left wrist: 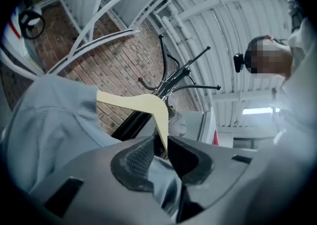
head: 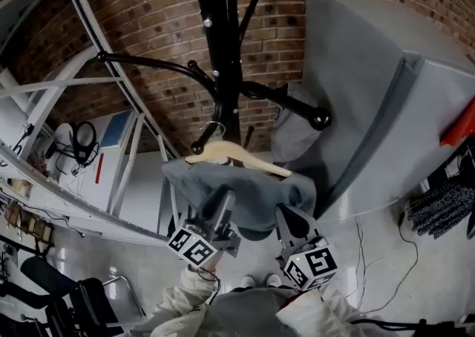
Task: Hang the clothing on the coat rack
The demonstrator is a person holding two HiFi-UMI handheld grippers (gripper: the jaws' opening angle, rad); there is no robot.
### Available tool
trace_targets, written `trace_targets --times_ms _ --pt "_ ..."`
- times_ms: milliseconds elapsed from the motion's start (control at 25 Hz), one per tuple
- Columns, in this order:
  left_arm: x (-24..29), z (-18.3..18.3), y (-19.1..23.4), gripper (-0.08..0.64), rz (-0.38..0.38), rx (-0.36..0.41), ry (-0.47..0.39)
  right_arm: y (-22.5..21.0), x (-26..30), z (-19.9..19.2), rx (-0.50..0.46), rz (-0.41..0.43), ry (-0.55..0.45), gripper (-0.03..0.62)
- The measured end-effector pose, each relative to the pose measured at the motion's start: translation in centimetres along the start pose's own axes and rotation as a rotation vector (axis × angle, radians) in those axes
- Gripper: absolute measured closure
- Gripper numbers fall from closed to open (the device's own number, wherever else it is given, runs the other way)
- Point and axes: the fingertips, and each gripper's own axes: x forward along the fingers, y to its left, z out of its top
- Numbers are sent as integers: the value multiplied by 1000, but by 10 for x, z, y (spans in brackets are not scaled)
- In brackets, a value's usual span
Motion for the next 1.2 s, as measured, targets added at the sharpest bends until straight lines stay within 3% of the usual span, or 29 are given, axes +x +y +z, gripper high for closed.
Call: trace_targets --times_ms 240,560,800,1200 --pt "-44 -21 -4 511 77 133 90 21 -5 -24 25 34 35 568" --pt "-104 -31 -28 551 15 279 159 74 -23 -36 -5 -5 23 568" --pt "-169 -26 -23 551 27 306 209 142 -35 -46 -35 -6 13 568" --pt "-231 -15 -41 551 -48 322 239 209 -57 -51 -74 -51 -1 568"
